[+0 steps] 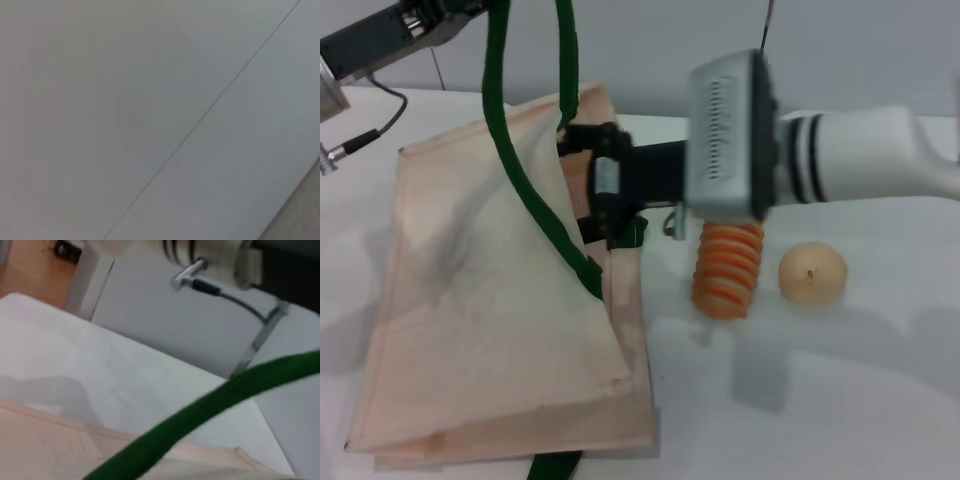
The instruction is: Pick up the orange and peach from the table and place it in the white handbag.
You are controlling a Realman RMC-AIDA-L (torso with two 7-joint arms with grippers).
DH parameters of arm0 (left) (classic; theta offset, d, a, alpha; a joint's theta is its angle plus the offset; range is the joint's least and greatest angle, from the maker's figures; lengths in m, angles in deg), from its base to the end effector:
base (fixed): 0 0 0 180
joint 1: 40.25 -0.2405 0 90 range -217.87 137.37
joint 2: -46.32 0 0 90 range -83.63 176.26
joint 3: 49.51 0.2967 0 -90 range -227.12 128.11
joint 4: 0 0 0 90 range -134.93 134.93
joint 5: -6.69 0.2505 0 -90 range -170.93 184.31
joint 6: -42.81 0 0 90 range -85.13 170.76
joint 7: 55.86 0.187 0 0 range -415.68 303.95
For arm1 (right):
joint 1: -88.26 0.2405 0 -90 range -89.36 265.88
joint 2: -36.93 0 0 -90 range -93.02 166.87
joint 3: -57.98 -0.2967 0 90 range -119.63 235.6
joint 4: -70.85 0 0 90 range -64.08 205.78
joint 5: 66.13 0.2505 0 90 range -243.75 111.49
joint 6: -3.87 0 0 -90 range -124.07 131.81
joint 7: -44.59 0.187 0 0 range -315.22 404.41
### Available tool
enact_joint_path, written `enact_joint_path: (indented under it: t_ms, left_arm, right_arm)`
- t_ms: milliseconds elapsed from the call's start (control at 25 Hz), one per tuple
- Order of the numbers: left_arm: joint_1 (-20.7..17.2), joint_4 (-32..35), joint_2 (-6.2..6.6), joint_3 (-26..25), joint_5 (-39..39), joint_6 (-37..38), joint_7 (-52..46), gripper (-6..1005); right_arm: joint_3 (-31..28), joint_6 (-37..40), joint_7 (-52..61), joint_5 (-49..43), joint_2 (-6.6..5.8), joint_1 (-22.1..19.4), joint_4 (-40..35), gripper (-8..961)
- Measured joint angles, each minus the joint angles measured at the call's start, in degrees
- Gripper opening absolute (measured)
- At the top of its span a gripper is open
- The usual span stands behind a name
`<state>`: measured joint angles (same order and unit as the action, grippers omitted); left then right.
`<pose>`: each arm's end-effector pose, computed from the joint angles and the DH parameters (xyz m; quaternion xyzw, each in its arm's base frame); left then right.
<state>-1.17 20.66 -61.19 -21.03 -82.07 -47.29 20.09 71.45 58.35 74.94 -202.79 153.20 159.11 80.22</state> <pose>-0.2615 0.4760 0.0662 -0.7624 -0.3946 -0.4972 0.1257 0.0999 0.4784 -0.2077 -0.9632 -0.1792 0.1511 0.1319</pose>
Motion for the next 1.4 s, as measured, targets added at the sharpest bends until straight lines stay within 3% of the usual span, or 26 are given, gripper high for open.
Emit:
enact_joint_path:
  t_ms: [560, 800, 1120, 1240, 1400]
  left_arm:
    - [-1.5, -0.8, 0.73, -0.1, -1.2, 2.2, 0.4, 159]
    - [-2.3, -1.4, 0.30, -0.5, -3.4, 2.6, 3.6, 159]
    - [-3.2, -2.2, 0.02, -1.3, -5.0, 2.9, 6.4, 383]
    - [-3.2, -3.9, -0.11, -1.6, -5.7, 4.0, 10.4, 527]
    - [-3.2, -6.4, -1.44, -2.4, -7.8, 7.1, 19.7, 696]
  right_arm:
    - [-0.6, 9.2, 18.0, 2.1, -0.09, -10.9, -22.9, 860]
    - [-1.0, 12.0, 19.1, 8.7, -0.09, -15.5, -27.3, 860]
    - [-1.0, 15.5, 17.8, 17.8, -0.10, -19.5, -28.0, 861]
    - [-1.0, 17.5, 16.0, 22.7, -0.10, -21.5, -27.9, 859]
    - [-1.0, 18.8, 13.6, 30.3, 0.01, -24.5, -27.1, 857]
